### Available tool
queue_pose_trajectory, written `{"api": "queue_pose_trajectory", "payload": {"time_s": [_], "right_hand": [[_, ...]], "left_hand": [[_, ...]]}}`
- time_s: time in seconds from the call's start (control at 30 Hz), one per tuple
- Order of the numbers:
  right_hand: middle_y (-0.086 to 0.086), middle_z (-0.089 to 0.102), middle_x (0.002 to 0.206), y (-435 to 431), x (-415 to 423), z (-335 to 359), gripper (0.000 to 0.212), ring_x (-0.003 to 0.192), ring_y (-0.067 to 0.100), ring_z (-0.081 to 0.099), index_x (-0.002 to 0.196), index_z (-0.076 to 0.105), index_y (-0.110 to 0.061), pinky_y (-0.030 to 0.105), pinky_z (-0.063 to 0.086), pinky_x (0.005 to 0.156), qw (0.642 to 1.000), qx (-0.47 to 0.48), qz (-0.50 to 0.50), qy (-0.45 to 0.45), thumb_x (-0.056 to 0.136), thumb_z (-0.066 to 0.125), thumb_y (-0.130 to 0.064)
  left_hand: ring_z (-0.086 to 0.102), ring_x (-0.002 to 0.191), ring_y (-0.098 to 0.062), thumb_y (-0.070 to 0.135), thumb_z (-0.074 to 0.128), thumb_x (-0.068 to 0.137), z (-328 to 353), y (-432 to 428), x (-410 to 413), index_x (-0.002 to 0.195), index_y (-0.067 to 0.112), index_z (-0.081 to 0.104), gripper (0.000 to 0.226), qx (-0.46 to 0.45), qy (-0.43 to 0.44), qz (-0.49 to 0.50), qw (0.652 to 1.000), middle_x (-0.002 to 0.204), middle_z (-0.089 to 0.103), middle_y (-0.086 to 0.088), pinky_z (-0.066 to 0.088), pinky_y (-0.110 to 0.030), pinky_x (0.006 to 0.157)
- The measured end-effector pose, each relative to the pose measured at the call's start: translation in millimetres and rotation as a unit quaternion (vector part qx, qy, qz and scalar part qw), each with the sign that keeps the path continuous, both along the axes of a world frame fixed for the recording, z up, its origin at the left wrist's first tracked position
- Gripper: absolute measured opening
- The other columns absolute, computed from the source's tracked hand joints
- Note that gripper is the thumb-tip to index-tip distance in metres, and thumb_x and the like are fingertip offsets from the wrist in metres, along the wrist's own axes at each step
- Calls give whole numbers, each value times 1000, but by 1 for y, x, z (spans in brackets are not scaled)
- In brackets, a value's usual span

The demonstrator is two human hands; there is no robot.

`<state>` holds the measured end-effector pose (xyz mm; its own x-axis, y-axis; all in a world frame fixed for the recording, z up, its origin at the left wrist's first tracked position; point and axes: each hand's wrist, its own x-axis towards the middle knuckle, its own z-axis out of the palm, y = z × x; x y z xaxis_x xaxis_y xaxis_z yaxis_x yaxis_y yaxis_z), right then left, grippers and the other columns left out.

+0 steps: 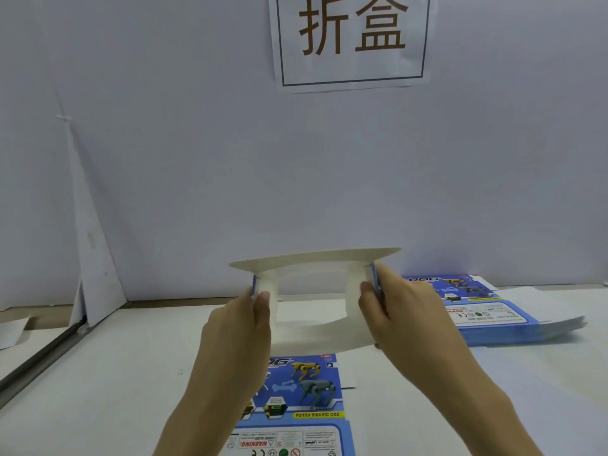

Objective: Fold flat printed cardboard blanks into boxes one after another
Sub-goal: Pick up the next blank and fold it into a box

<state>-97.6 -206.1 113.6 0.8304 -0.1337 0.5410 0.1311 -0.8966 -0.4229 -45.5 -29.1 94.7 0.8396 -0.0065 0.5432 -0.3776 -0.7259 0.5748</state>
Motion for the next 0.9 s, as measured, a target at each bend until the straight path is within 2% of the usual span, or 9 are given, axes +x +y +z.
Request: {"api": "queue_pose_trajectory", "payload": {"time_s": [0.17, 0.23, 0.3, 0.37, 0.5, 0.57, 0.67, 0.8, 0.9], "right_hand": [[9, 63, 79, 3, 2, -6, 68, 65, 25, 64, 150, 10, -38, 43, 54, 69, 993, 104, 22, 46, 94, 40, -13], [6, 64, 70, 3, 4, -6, 41, 52, 19, 64, 130, 41, -31, 37, 56, 57, 982, 189, 20, 21, 94, 43, -12], [9, 65, 63, 0, 6, -4, 12, 45, 21, 65, 102, 47, -22, 37, 56, 46, 943, 332, 10, 3, 94, 50, -14], [18, 67, 61, -3, 5, 1, 7, 49, 31, 67, 95, 46, -13, 34, 54, 40, 877, 479, 23, 26, 94, 53, -13], [25, 69, 66, -2, 1, 11, 28, 55, 32, 70, 79, 62, 4, 27, 53, 42, 797, 578, 115, 129, 94, 52, -18], [20, 70, 65, -1, 0, 8, 39, 54, 29, 69, 77, 65, 5, 26, 53, 44, 838, 511, 120, 152, 94, 53, -28], [9, 70, 60, -3, 1, -2, 37, 54, 21, 68, 78, 67, -5, 30, 56, 52, 922, 362, 73, 116, 93, 52, -35], [1, 70, 61, -7, 1, -4, 27, 52, 9, 65, 79, 67, -9, 18, 50, 47, 928, 361, 77, 53, 92, 56, -30], [-10, 71, 73, -10, 2, -2, 11, 68, 11, 69, 81, 65, -21, 27, 58, 55, 908, 409, 95, 1, 90, 61, -27]], "left_hand": [[40, 54, -6, 31, 27, 104, 0, 1, 1, 65, 24, 33, 40, 104, -29, 8, 994, 60, 42, 10, 27, -14, 48], [48, 62, -3, 45, 42, 98, 1, 3, 1, 84, 29, 52, 23, 6, -14, -53, 998, 77, 58, 17, 31, -12, 54], [56, 86, 7, 73, 53, 75, 4, 7, 3, 134, 34, 44, 72, -138, 42, -162, 976, 114, 56, 22, 40, -5, 66], [52, 109, 16, 85, 64, 48, 2, 14, 8, 143, 48, 23, 110, -236, 71, -247, 937, 131, 45, 31, 42, -3, 83], [17, 138, 14, 65, 81, 52, -7, 1, 3, 143, 55, -11, 130, -81, -39, -293, 952, 146, 9, 46, 28, -8, 105], [7, 148, -16, 67, 73, 61, -15, -8, 4, 143, 36, -14, 123, 11, -151, -252, 956, 156, -6, 21, 24, -39, 116], [22, 146, -23, 73, 38, 74, -13, -8, 5, 138, 33, -17, 94, 85, -148, -201, 965, 155, 9, 11, 10, -24, 117], [68, 88, -20, 56, 39, 92, -9, -7, 2, 145, 17, 24, 67, 117, -185, -197, 956, 113, 69, -6, 56, -27, 73], [68, 71, -18, 44, 49, 90, -5, -12, -2, 132, 2, 54, 59, 128, -248, -169, 945, 93, 74, -6, 56, -27, 61]]}}
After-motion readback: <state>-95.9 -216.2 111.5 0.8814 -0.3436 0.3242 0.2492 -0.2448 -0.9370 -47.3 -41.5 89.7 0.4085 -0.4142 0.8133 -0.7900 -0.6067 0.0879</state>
